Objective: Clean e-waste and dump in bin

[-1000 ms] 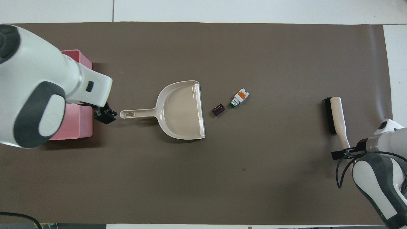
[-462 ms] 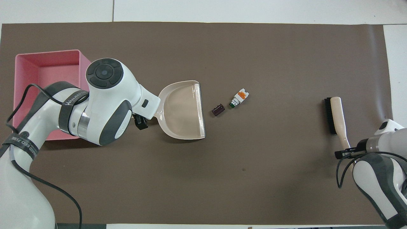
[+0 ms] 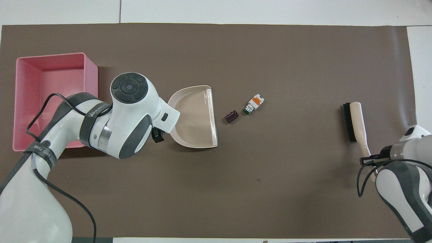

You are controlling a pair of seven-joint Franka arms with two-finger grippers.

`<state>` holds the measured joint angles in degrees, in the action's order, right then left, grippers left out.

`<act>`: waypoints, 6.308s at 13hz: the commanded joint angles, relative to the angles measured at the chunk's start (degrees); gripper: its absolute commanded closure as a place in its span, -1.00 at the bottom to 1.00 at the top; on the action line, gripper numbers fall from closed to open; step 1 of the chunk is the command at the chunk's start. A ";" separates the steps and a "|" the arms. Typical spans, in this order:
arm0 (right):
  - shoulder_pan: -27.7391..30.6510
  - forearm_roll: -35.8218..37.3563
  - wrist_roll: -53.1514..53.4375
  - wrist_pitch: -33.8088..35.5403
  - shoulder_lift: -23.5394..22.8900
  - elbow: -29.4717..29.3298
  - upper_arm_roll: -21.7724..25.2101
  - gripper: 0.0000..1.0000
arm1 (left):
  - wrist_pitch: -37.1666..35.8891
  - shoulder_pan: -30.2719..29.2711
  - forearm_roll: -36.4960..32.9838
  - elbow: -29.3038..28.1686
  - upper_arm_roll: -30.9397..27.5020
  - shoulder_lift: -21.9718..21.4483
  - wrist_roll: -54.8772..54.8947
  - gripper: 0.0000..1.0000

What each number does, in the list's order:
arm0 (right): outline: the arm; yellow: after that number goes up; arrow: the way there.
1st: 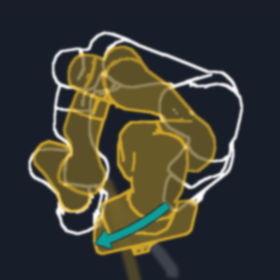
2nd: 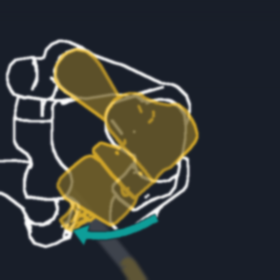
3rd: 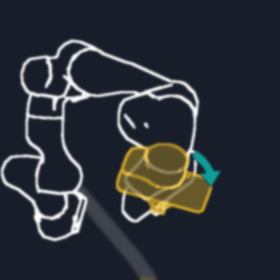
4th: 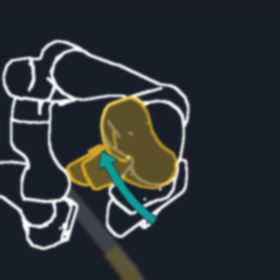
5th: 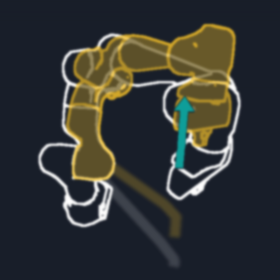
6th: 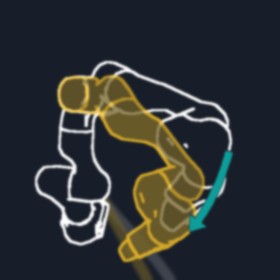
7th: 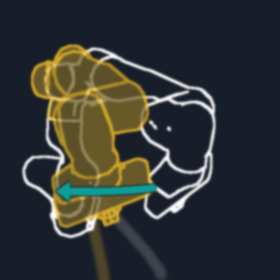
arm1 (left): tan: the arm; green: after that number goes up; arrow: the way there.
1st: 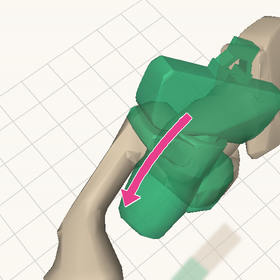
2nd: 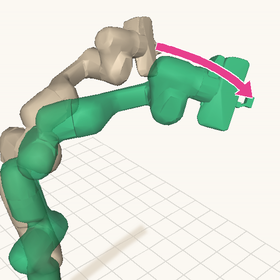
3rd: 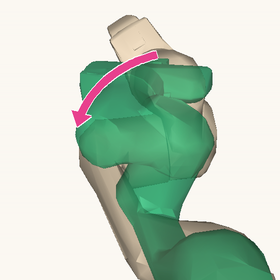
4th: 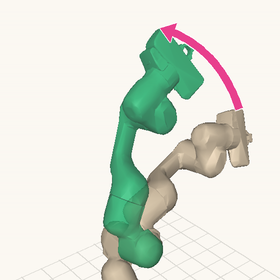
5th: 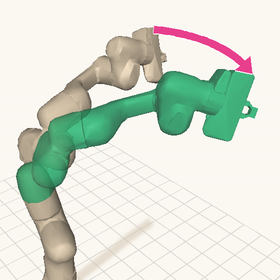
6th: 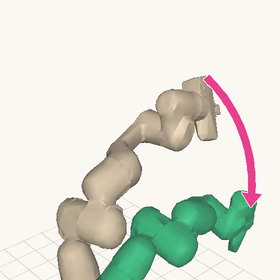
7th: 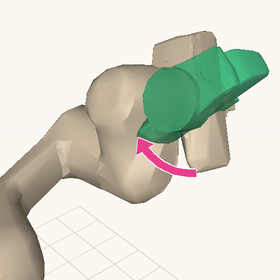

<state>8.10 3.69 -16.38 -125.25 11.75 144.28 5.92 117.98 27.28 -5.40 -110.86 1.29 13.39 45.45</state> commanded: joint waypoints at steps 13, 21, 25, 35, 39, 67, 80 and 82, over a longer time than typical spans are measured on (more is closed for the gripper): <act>-27.17 3.16 22.80 6.16 -3.93 -10.69 -1.26 1.00 | 3.49 2.51 -4.27 -0.50 -0.94 1.91 -5.63 -0.09; -29.55 3.34 23.68 6.42 -14.11 -21.84 -3.37 1.00 | 1.56 2.51 -4.36 1.08 -0.94 1.21 -4.93 1.00; -31.48 6.40 23.42 7.47 -16.59 -23.00 -3.90 1.00 | -7.81 2.51 -5.75 5.92 -1.03 1.56 -3.70 1.00; -33.59 7.65 23.58 7.21 -19.40 -21.41 -4.07 1.00 | -24.97 8.58 -15.52 18.49 -0.59 10.25 -3.44 1.00; -37.09 1.00 23.76 8.35 -19.40 -21.85 -5.56 1.00 | -24.81 10.07 -15.95 19.64 -0.68 11.14 -3.44 1.00; -29.75 -15.06 33.26 21.09 -4.72 -23.26 -5.48 1.00 | -6.62 -0.81 -7.96 5.84 -0.41 -2.21 16.68 1.00; 0.23 4.83 8.48 16.72 -7.89 -14.66 -5.66 1.00 | -9.69 -33.40 -3.21 10.74 -1.03 -10.05 41.71 1.00; 1.21 4.74 7.07 14.08 -6.58 -11.23 -5.57 1.00 | -8.47 -37.89 -3.74 11.64 -1.03 -9.35 43.41 1.00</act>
<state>7.72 7.81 -7.63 -108.46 2.54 129.08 1.21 109.38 -7.33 -9.81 -100.84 -0.24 3.58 86.78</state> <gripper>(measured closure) 0.740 0.665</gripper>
